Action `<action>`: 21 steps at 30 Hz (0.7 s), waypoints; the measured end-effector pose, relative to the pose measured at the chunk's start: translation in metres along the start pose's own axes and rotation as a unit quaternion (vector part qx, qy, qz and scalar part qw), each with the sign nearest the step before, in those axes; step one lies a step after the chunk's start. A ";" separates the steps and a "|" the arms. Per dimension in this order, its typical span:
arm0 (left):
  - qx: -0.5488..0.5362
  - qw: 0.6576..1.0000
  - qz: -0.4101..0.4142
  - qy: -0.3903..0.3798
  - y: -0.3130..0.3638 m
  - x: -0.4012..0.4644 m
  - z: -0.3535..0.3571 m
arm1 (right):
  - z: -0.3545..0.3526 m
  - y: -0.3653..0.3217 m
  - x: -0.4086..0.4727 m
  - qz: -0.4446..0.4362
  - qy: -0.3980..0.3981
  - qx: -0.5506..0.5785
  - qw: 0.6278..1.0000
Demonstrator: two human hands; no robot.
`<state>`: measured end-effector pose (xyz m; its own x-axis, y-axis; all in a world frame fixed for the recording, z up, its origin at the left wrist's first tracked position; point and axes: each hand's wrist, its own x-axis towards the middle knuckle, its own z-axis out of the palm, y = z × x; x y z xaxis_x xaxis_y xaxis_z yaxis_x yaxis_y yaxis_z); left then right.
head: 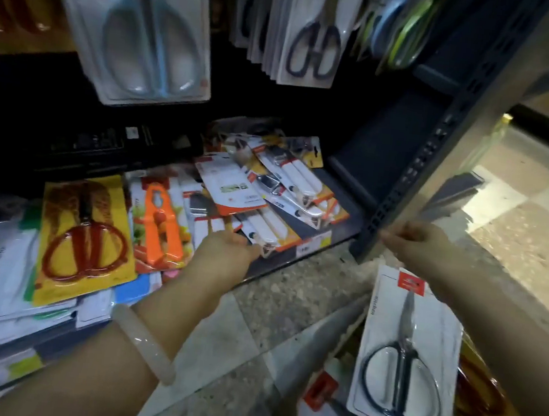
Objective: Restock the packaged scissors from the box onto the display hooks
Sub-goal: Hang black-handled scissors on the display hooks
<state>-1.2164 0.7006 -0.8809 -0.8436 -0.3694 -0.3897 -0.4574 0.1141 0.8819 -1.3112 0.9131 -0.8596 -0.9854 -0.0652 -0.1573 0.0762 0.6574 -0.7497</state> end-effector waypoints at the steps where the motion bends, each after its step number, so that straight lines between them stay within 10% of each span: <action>1: 0.006 0.999 0.011 -0.032 -0.003 0.000 0.014 | -0.012 0.021 -0.006 0.022 0.014 -0.021 0.999; 21: 0.261 0.938 -0.035 -0.224 -0.027 0.005 0.199 | -0.033 0.155 -0.018 0.239 -0.077 -0.016 0.968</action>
<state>-1.2643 0.8791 -0.9593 -0.7861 0.0184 -0.6178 -0.4933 0.5837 0.6450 -1.2871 1.0406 -0.9519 -0.8045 0.1412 -0.5770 0.5099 0.6626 -0.5487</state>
